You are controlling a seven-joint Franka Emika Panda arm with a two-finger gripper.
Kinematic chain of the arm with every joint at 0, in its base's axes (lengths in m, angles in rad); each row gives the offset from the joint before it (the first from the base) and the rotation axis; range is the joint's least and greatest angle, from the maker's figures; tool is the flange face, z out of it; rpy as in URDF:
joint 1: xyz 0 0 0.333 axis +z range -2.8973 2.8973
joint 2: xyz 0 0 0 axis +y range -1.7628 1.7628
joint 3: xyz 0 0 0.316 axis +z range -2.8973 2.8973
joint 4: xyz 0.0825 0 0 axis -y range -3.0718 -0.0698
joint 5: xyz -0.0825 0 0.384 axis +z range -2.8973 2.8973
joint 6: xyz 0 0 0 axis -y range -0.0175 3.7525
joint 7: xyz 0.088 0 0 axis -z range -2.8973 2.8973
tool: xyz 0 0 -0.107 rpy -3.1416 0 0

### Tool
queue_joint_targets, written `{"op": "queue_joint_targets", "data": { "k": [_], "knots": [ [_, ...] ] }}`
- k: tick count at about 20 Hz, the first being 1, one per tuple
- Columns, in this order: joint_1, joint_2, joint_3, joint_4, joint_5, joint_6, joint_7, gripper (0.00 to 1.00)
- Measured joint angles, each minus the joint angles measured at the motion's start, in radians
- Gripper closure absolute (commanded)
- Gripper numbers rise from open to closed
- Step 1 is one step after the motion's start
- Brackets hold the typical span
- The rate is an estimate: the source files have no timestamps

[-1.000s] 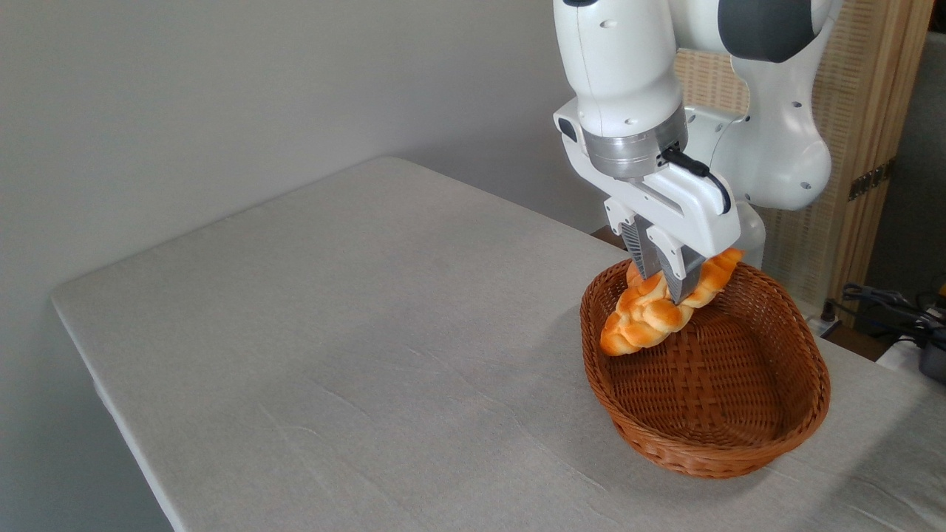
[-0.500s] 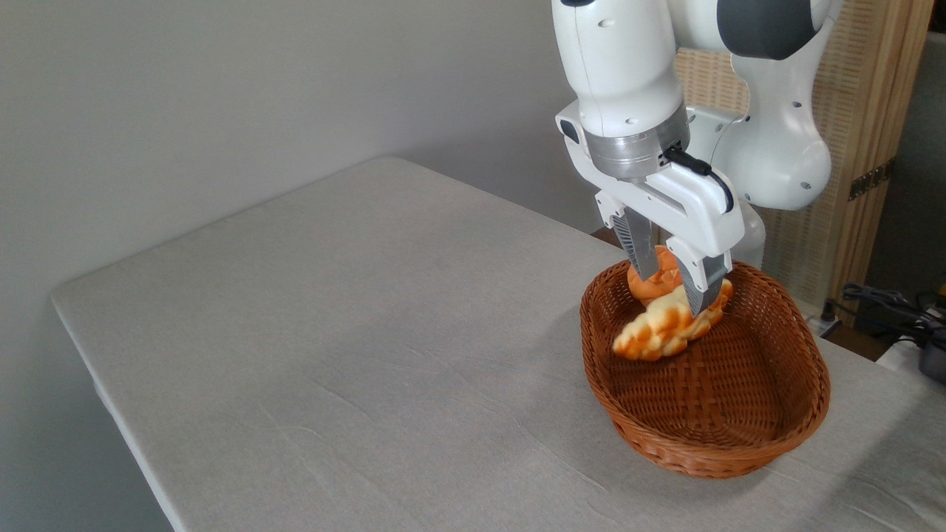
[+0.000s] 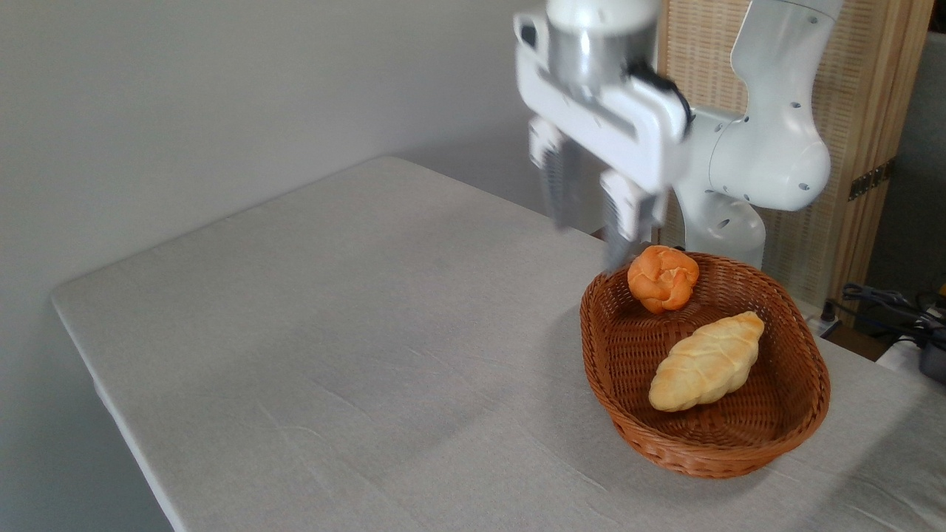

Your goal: Put bread into the basket

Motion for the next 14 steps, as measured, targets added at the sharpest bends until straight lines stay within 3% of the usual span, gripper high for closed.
{"op": "queue_joint_targets", "data": {
  "k": [3, 7, 10, 14],
  "knots": [
    [-0.001, 0.125, -0.048, 0.191, -0.066, 0.003, -0.096, 0.0],
    [-0.001, 0.327, -0.165, 0.385, -0.07, 0.032, -0.243, 0.0],
    [0.0, 0.429, -0.228, 0.441, -0.069, 0.102, -0.331, 0.0],
    [0.002, 0.466, -0.265, 0.457, -0.044, 0.118, -0.363, 0.0]
  ]
}}
